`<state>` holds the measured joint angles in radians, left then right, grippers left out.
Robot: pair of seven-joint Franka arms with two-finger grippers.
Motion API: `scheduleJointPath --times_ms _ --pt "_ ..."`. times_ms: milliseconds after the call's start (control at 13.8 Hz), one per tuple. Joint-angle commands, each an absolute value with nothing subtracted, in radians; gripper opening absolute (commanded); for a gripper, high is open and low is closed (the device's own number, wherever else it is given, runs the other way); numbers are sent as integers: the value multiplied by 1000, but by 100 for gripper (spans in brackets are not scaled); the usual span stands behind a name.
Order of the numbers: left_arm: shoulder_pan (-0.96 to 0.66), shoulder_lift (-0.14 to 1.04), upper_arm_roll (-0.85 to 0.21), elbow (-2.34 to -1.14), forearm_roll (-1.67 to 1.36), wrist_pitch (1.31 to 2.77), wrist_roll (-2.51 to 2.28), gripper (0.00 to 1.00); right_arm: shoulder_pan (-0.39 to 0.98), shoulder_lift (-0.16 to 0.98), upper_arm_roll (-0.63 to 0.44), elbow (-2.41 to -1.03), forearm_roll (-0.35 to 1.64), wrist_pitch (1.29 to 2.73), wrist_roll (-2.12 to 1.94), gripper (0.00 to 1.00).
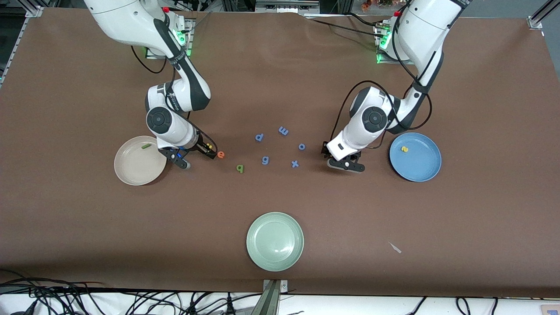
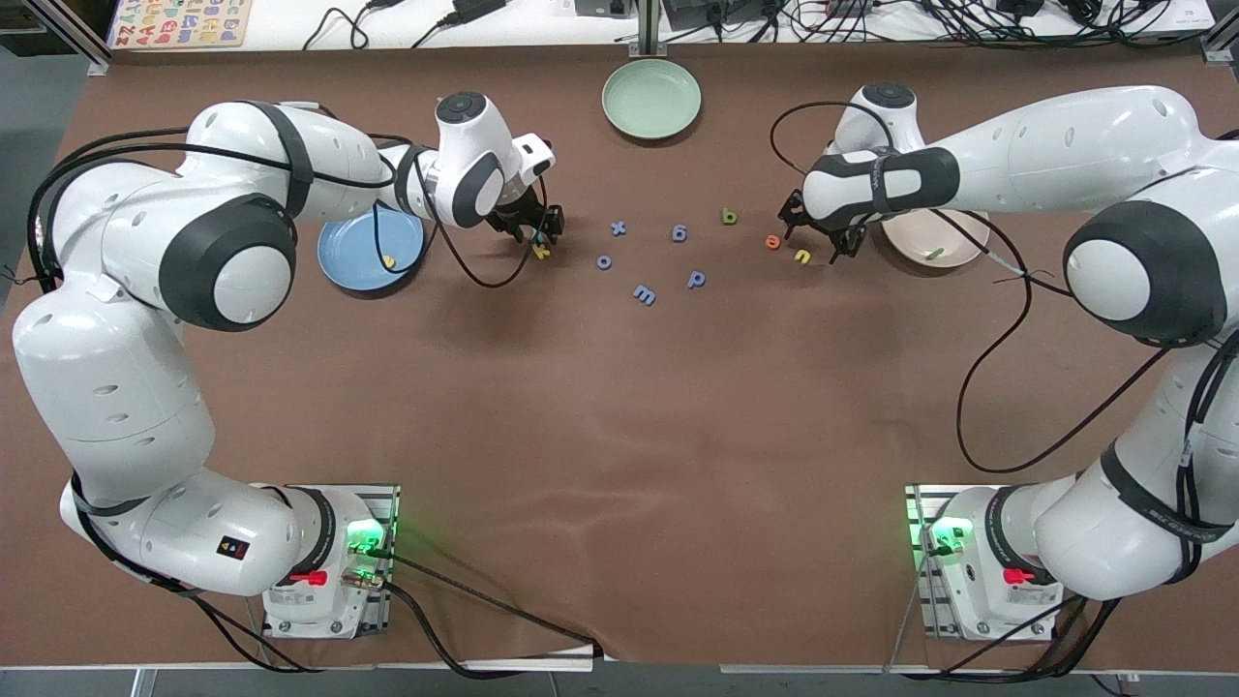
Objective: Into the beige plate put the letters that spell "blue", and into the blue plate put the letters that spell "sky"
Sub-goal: 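Release both letters and move both grippers back over the letters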
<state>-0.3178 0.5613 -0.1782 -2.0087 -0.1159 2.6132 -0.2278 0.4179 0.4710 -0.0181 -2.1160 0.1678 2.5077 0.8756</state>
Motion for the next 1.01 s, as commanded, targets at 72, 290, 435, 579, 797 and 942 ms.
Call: scheduleJointPath --times_ms 72,290,435,579,797,942 --pt "-328 561 -169 -1986 -138 2602 -221 58 411 430 0 -2207 186 2605 879 78" --pt "-328 574 -169 -1983 -140 2602 -225 58 411 428 2 -2207 187 2603 882 41" --pt "-328 581 -169 -1982 -140 2603 -224 58 411 430 2 -2207 187 2605 890 28" --pt "-330 591 -167 -1982 -138 2605 -224 58 411 431 2 -2207 187 2606 890 13" --pt "-330 592 -163 -1982 -137 2612 -216 29 411 433 6 -2206 186 2606 890 0" --pt "-330 592 -156 -1982 -137 2612 -212 12 411 431 11 -2197 186 2600 885 0"
